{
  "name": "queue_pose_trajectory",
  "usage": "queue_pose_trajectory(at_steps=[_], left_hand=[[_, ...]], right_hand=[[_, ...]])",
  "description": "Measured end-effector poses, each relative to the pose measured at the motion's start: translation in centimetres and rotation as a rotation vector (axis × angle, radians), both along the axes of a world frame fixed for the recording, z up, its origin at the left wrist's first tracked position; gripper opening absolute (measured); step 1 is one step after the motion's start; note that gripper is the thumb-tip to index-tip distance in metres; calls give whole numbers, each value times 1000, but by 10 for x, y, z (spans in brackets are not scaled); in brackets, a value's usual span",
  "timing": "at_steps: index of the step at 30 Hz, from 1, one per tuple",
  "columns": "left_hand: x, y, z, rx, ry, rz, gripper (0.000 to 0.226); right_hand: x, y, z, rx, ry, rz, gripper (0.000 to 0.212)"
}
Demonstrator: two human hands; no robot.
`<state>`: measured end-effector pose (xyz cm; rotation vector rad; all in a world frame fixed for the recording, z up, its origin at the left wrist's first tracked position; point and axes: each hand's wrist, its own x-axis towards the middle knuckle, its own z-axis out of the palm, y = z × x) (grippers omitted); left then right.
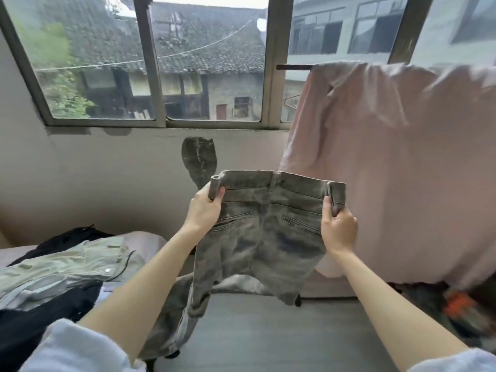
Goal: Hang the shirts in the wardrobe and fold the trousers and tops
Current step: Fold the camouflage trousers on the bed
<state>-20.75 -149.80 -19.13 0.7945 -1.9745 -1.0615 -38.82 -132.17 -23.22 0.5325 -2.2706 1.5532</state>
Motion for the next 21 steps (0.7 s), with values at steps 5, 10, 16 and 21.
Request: queue_pose_trajectory(at_steps=[5, 10, 16, 21], left_hand=[[-29, 79, 37, -182, -144, -306, 24], [-58, 138, 35, -76, -375, -390, 25], [-96, 187, 64, 248, -45, -457, 26], [-105, 201, 47, 374, -20, -383, 20]], right_hand=[[-13, 67, 17, 73, 56, -99, 39], [-18, 120, 28, 182, 99, -146, 38], [-29, 172, 78, -62, 149, -375, 51], [-18, 197, 71, 124, 87, -115, 26]])
